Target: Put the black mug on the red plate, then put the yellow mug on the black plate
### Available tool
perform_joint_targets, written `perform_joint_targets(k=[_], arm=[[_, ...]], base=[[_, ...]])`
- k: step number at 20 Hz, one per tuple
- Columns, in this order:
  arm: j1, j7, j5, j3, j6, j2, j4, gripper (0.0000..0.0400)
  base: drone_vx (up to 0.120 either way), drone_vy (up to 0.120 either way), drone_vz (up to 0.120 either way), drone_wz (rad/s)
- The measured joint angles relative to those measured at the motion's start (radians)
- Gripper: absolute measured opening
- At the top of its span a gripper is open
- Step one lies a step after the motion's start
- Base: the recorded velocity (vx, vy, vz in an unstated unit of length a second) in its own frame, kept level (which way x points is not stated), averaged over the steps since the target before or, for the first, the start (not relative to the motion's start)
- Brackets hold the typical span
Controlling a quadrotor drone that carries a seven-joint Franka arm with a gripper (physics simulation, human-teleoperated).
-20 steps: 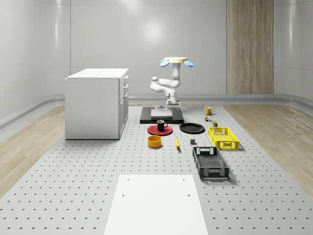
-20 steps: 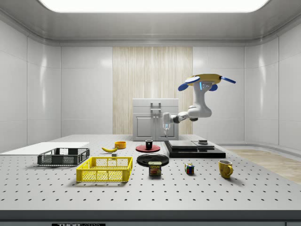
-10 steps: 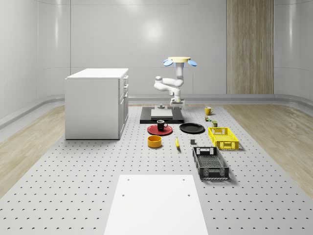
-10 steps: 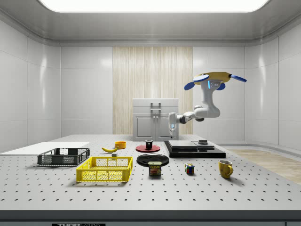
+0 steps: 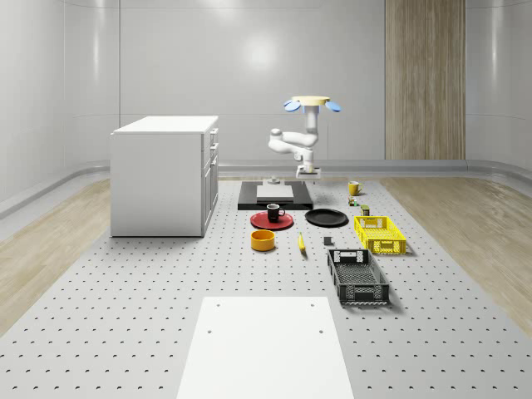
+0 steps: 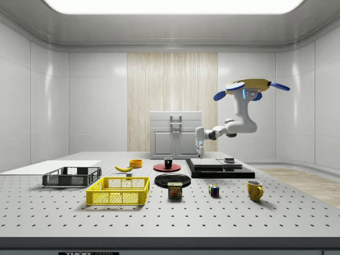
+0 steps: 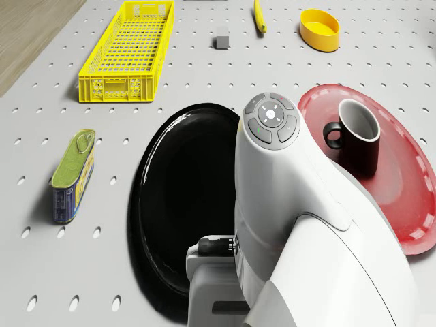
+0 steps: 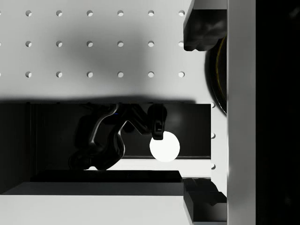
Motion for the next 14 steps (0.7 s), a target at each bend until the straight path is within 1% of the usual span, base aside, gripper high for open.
perform_joint_targets(k=[3,8,10,14], arm=[[0.0,0.0,0.0,0.0,0.0,0.0,0.0,0.04],[0.0,0.0,0.0,0.0,0.001,-0.001,0.0,0.04],[0.0,0.0,0.0,0.0,0.001,-0.001,0.0,0.04],[0.0,0.0,0.001,0.0,0.001,-0.001,0.0,0.04]], base=[[0.0,0.12,0.0,0.0],[-0.12,0.12,0.0,0.0],[0.0,0.12,0.0,0.0],[-0.11,0.12,0.0,0.0]])
